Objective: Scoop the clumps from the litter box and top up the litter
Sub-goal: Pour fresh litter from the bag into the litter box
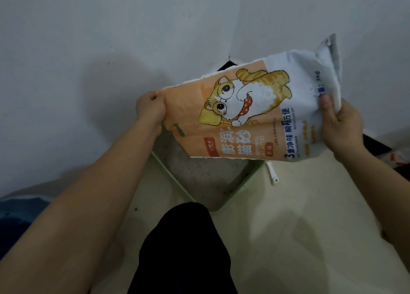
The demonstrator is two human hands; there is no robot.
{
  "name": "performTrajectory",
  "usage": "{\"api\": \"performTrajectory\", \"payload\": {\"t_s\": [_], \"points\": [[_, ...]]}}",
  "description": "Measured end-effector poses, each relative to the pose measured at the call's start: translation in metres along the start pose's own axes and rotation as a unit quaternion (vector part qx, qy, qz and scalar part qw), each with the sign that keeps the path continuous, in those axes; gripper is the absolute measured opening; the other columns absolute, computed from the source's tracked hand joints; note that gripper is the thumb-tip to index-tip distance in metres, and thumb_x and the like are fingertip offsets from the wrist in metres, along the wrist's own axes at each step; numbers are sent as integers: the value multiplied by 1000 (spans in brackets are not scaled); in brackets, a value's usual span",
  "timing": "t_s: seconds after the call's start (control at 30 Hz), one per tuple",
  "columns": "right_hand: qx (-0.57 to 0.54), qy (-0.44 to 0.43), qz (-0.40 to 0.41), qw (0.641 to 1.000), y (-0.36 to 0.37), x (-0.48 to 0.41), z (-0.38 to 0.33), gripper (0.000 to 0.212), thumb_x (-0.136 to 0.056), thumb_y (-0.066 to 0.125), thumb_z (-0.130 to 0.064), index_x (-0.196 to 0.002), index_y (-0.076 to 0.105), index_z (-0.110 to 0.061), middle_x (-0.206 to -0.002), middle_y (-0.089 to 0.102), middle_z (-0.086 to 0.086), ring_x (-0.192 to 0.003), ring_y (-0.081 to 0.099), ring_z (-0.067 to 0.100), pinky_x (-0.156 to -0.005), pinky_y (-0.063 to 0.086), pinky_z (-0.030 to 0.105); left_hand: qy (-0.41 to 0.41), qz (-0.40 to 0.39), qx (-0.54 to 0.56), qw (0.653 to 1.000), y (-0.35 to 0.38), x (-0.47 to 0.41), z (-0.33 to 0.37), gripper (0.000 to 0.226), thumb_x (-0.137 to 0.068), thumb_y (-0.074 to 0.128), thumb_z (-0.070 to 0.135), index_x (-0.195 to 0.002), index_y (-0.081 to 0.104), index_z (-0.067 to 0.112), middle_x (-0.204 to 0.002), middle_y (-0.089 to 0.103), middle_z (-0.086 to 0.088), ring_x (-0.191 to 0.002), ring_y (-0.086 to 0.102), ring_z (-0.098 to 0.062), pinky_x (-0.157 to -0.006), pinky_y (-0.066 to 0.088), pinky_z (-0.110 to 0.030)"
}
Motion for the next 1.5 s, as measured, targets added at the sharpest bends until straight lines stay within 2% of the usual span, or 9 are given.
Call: {"api": "performTrajectory", "payload": {"t_s": [0.13,0.43,0.57,0.67,0.8,0.97,1.2,1.4,1.5], "points": [[13,-14,25,1000,14,3,7,49,-98,38,-62,-103,55,-16,-97,59,6,-88,56,22,-72,40,31,27,19,-14,999,0,-9,-10,17,-88,53,17,-72,56,19,-71,49,-7,-67,43,-14,-59,34,-34],[26,-52,59,997,18,1,-23,57,-101,35,-56,-107,55,-3,-94,53,4,-85,48,16,-64,29,22,-15,24,44,999,-7,-22,-14,20,-84,54,20,-64,56,19,-80,57,-6,-77,50,-14,-66,41,-32],[27,-60,66,996,9,-2,-37,59,-101,30,-59,-106,55,-6,-94,55,3,-88,52,19,-71,37,29,-29,27,47,998,-10,-24,-12,21,-89,54,21,-69,59,19,-86,62,-3,-81,55,-17,-68,45,-32],[34,-65,71,995,0,-2,-42,60,-99,29,-62,-104,55,-7,-94,55,4,-89,54,22,-75,45,37,-26,23,43,998,-9,-21,-7,20,-88,52,19,-69,57,18,-83,58,-6,-77,49,-17,-65,40,-33],[58,-60,76,994,-18,3,-42,57,-101,30,-58,-103,53,-6,-94,53,6,-86,48,19,-71,35,31,-23,-7,50,998,-2,-10,1,17,-85,52,15,-70,54,22,-81,49,-8,-75,42,-17,-66,35,-35],[75,-54,92,991,-44,10,-49,54,-102,31,-56,-100,53,-6,-92,53,8,-84,47,21,-69,31,30,-8,-48,46,998,10,2,12,19,-90,48,15,-75,59,19,-80,54,-9,-72,46,-18,-62,43,-33],[74,-59,82,992,-71,9,-61,58,-97,29,-67,-98,52,-14,-92,57,7,-87,56,27,-73,47,39,9,-70,19,997,18,13,9,19,-87,48,17,-86,67,22,-85,63,4,-80,56,-14,-74,48,-32],[93,-60,76,991,-90,13,-60,64,-98,30,-65,-103,55,-7,-93,57,8,-86,53,25,-73,44,36,22,-80,-6,997,30,30,2,24,-88,43,10,-92,66,15,-64,49,4,-57,40,-10,-47,29,-22],[95,-51,85,990,-98,14,-60,64,-99,31,-63,-103,56,-4,-92,56,9,-85,51,24,-70,39,34,29,-86,-23,996,32,37,2,25,-88,43,12,-94,68,14,-67,52,4,-58,42,-10,-49,31,-22]]}}
Point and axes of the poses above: each hand's wrist, its own x-axis away from the middle knuckle, its own y-axis out of the palm, z = x × y, the point moved 4 cm from there along -x, towards the middle knuckle
